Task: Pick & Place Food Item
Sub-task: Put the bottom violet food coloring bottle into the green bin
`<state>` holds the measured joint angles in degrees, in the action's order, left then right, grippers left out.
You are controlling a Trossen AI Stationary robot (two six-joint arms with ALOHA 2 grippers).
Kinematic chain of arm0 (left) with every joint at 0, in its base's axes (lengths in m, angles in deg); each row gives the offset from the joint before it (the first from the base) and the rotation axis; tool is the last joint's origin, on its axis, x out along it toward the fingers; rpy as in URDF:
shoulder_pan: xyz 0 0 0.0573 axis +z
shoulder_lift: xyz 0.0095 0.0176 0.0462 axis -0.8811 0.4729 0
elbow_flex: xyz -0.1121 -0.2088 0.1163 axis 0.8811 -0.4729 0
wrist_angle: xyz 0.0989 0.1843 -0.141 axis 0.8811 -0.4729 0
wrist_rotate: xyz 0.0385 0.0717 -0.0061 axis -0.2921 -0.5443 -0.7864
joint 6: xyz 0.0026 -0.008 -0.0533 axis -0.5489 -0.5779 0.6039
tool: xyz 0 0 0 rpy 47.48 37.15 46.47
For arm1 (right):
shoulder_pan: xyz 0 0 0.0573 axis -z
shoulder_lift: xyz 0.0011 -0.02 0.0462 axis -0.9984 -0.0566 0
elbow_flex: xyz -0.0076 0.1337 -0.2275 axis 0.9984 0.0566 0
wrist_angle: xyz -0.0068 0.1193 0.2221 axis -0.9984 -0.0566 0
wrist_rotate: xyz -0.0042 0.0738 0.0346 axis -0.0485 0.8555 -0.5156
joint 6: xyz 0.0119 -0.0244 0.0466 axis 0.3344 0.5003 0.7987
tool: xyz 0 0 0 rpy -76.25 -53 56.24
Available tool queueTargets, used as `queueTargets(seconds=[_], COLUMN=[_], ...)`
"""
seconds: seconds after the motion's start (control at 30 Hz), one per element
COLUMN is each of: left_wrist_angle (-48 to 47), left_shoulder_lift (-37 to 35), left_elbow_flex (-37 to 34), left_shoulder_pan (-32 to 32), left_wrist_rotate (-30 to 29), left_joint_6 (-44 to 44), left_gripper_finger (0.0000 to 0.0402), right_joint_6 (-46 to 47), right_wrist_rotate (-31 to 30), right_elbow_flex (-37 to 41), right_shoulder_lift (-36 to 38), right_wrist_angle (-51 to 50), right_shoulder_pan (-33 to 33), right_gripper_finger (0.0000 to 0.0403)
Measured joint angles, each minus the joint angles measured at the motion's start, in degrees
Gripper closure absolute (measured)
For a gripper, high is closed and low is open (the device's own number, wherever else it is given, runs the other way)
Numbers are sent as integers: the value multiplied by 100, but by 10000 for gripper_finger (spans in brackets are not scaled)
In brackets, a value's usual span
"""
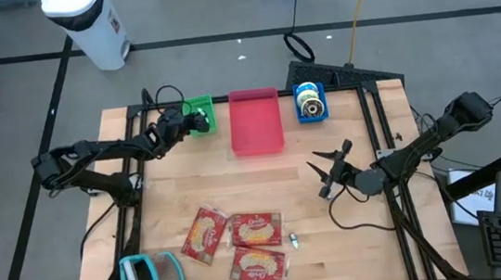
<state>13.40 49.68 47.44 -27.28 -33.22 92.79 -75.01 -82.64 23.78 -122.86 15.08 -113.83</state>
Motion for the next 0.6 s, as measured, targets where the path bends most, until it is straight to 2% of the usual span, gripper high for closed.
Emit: queueTargets(seconds=[0.43,0.6], left_wrist_angle=[108,108], left_shoulder_lift=[2,2], left_elbow_flex=[0,2], left_shoulder_pan=[-2,-2], left_wrist_rotate=[12,20], left_joint_6=[-88,-204], left_gripper_finger=[313,311], right_joint_6=[-60,-138], right_wrist_rotate=[18,380], right_elbow_flex=[-2,-2], right_shoulder_lift=[0,0], right_wrist_angle=[21,-11], right_shoulder_pan=[-2,-4], right_gripper_finger=[250,248])
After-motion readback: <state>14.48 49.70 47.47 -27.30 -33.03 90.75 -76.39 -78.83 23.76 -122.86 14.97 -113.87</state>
